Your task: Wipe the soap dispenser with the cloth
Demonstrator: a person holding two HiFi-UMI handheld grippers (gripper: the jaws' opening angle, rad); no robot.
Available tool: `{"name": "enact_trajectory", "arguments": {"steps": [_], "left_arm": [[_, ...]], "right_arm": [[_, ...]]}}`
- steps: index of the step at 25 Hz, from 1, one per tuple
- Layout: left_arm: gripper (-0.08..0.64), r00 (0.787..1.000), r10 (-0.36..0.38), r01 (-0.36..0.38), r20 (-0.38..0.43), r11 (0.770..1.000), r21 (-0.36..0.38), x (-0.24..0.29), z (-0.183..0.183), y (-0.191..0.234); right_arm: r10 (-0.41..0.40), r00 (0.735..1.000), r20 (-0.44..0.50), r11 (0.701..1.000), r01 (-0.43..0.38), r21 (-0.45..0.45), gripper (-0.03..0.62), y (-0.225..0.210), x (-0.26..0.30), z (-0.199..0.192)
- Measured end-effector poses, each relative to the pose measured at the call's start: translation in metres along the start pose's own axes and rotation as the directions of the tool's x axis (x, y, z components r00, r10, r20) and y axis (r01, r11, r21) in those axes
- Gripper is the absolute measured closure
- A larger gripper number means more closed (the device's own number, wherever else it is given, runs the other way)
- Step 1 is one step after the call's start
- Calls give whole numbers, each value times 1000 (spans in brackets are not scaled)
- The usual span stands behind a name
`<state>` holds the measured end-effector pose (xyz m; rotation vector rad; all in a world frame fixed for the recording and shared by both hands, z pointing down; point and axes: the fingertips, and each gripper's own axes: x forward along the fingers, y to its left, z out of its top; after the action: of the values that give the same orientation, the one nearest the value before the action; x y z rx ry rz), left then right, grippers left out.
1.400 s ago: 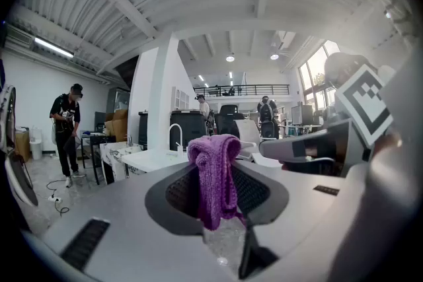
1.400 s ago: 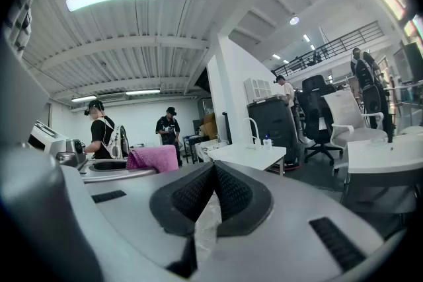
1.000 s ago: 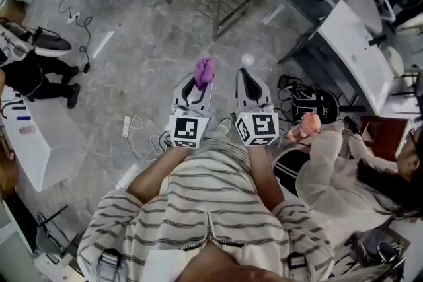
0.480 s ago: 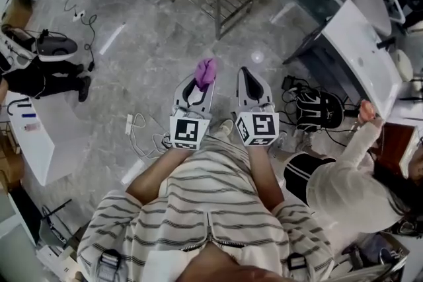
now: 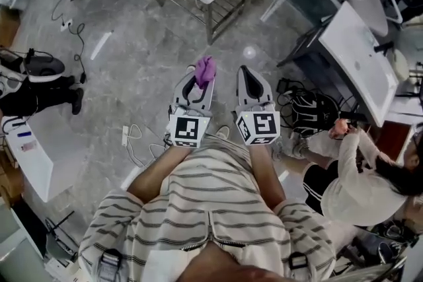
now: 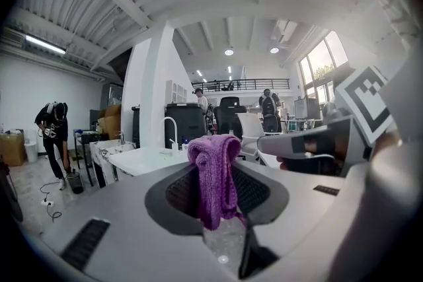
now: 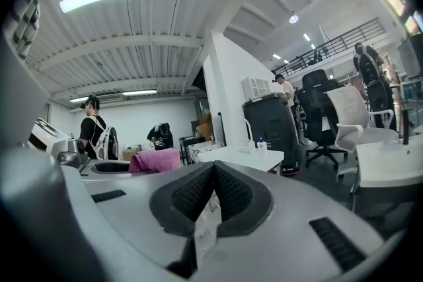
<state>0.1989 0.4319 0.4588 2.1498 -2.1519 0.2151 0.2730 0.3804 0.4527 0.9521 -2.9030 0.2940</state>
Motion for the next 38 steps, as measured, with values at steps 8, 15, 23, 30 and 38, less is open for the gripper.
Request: {"name": "enact_trajectory", "arguments": {"steps": [8,15,23,30,38], "left_arm": [[454,996,-81,81,30,997,-3,128,45,97],[454,986,-167,167,23,986,11,227,75,167],[454,967,-256,256,17,967,9,309,89,222],[454,956,-294,294,19,956,-11,346,86,249],[454,954,-300,300,-4,954,-14,379,80,255]], "right_arm": [[-56,998,4,998,56,-21,598,-34,145,50],[-129,992,16,992,129,-1,598,-66,255,87],[-219,976,12,976,219,21,596,-97,343,106],[-257,966,13,966,257,11,595,-105,384,112],[-262,965,-9,965,262,26,592,-131,412,106]]}}
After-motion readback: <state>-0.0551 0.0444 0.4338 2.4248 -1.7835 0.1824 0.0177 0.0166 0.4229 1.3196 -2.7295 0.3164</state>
